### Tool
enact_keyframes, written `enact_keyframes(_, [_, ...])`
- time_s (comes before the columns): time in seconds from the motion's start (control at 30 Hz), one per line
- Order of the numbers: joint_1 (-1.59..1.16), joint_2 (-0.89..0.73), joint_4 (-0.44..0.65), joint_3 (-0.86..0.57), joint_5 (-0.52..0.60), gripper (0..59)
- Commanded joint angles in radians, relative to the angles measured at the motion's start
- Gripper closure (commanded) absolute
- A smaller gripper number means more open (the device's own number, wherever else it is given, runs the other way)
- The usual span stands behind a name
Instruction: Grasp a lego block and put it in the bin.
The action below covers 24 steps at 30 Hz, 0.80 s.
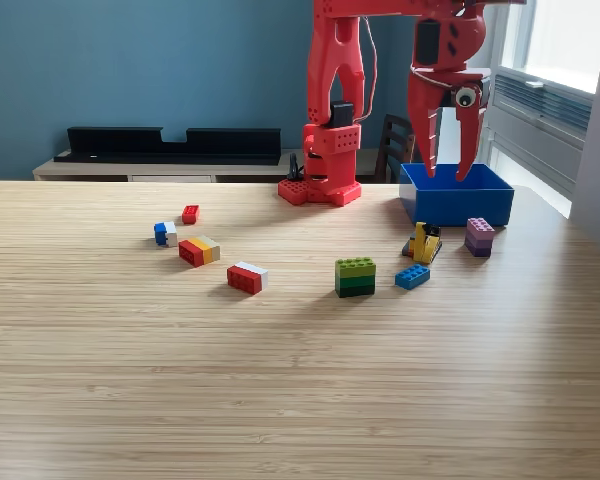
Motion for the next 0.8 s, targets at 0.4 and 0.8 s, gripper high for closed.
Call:
enact_keyframes(0.4, [-0.16, 0.014, -0.089, 0.092, -0.032, 31.5])
enact_keyframes(0.8, [-0.187, 0.009, -0.242, 0.19, -0.021, 31.9])
